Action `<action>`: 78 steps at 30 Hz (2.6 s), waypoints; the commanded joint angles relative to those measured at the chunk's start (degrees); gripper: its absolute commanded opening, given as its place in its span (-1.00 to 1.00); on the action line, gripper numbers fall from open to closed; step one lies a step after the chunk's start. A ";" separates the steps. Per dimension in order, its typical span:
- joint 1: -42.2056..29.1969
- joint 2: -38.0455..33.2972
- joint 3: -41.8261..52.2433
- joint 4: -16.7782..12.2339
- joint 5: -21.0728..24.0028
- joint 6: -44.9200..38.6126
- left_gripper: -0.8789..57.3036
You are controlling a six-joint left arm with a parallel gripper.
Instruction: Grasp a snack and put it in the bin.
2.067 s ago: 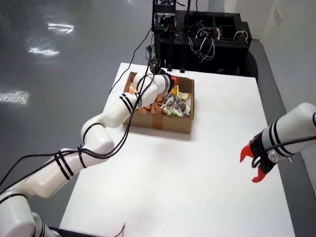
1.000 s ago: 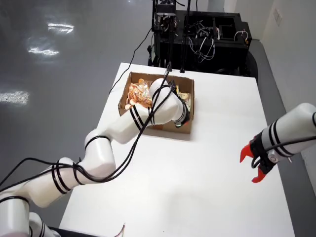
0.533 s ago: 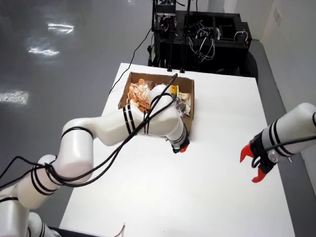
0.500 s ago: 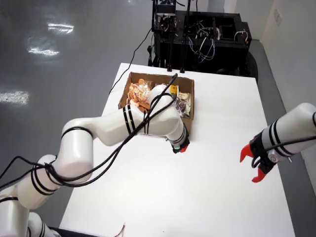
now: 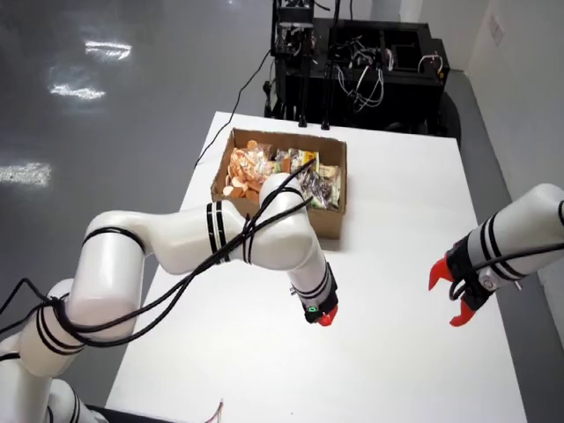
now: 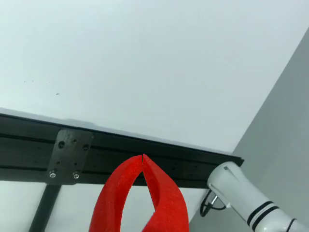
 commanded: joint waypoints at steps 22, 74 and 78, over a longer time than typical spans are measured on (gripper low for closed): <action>0.66 -0.91 -0.85 -0.26 -0.18 -5.13 -0.98; 4.36 22.33 -41.97 -0.08 -0.41 -2.83 -0.98; 4.36 23.29 -43.67 -0.08 -0.38 -2.39 -0.98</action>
